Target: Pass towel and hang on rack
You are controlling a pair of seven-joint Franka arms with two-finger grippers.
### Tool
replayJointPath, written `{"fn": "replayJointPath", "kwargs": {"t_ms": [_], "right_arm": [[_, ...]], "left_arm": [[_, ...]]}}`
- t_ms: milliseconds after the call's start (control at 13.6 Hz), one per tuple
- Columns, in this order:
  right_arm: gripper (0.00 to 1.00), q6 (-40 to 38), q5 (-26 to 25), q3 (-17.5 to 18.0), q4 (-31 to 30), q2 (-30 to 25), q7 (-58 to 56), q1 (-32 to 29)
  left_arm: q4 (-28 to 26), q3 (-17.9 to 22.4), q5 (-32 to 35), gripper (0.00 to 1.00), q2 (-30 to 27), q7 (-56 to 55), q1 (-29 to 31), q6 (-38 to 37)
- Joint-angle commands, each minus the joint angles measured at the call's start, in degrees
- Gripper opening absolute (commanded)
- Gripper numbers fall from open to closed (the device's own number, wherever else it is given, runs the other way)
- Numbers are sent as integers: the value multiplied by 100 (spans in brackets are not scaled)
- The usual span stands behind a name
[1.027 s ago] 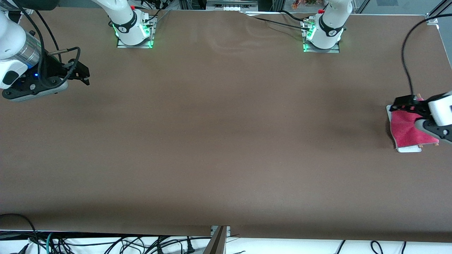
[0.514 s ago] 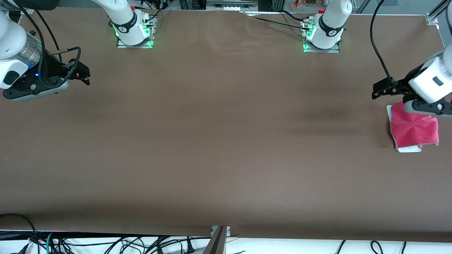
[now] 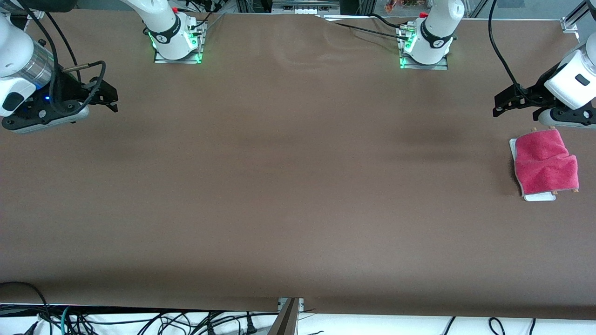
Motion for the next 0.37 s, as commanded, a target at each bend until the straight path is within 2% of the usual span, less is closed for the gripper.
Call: {"fn": "replayJointPath", "kwargs": {"t_ms": [0,73,293], "right_arm": [[100,-61,-26,1,4,-105,-65,-34],[100,-61,-26,1,4,-105,-65,-34],[100,-61,-26,1,-5,-105,-65,-43]], "left_arm": [[-162,-72,199,100,-154,-93,-30,110],[-170,-195,190,100,-162,-120,13,110],[-170,-231,181,100,-180,-190,75,93]]}}
